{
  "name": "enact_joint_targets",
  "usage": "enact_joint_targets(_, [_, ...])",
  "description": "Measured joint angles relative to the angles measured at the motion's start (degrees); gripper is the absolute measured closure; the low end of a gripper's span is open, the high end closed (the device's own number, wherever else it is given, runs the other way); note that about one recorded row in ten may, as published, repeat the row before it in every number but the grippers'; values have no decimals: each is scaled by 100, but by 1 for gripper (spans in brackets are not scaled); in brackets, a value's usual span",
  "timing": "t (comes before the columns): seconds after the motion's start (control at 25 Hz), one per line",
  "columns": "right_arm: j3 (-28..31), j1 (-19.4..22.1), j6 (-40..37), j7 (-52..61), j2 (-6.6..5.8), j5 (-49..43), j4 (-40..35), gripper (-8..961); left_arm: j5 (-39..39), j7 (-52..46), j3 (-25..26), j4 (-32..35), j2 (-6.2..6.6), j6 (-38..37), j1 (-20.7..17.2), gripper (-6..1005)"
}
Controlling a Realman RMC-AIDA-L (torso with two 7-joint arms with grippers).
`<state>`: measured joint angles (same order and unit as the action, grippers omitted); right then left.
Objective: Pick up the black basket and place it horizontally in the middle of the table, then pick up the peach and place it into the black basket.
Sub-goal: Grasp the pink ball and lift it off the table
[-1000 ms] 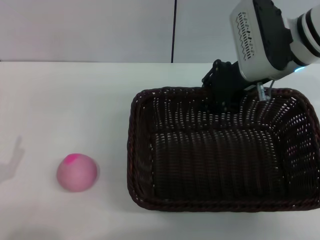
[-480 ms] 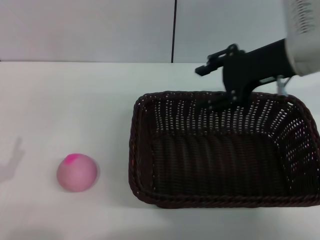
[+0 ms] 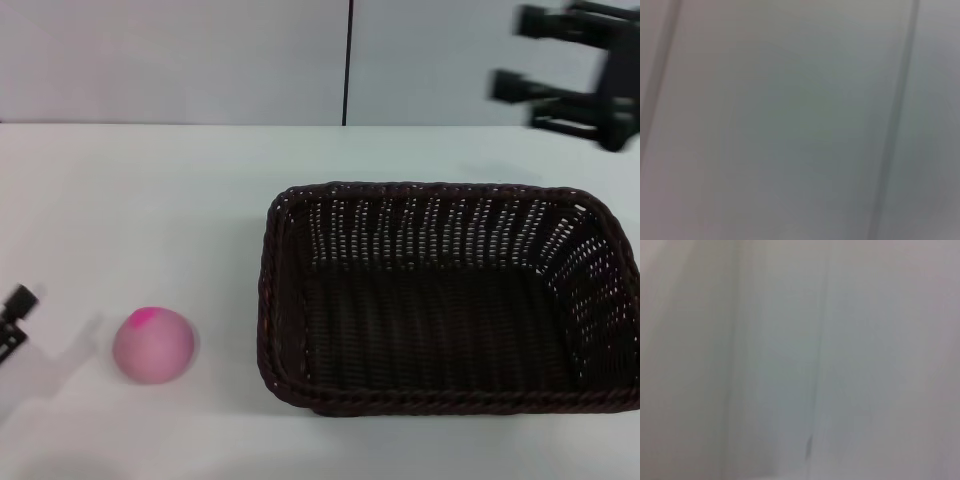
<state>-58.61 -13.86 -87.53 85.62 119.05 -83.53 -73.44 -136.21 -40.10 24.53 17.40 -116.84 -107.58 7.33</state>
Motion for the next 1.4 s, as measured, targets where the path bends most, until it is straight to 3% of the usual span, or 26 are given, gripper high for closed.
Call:
enact_joint_targets(0.12, [40, 499, -47, -687, 7, 1293, 810, 277, -1, -134, -256, 198, -20, 14, 76, 160])
enact_joint_targets(0.16, [40, 499, -47, -687, 7, 1293, 810, 277, 0, -148, -573, 380, -77, 97, 145, 161])
enact_joint_targets(0.28, [239, 598, -341, -1002, -7, 1909, 1495, 277, 0, -148, -804, 422, -95, 156, 180, 163])
enact_joint_targets(0.52, [774, 527, -779, -1067, 2, 2000, 2282, 277, 5, -119, -1448, 268, -123, 529, 281, 167])
enact_joint_targets(0.72, [847, 480, -862, -1085, 2, 2011, 2501, 277, 7, -119, -2008, 113, -133, 862, 295, 170])
enact_joint_targets(1.4, [842, 290, -914, -1139, -17, 1980, 2910, 277, 35, 240, -2155, -475, -148, 1656, 339, 180])
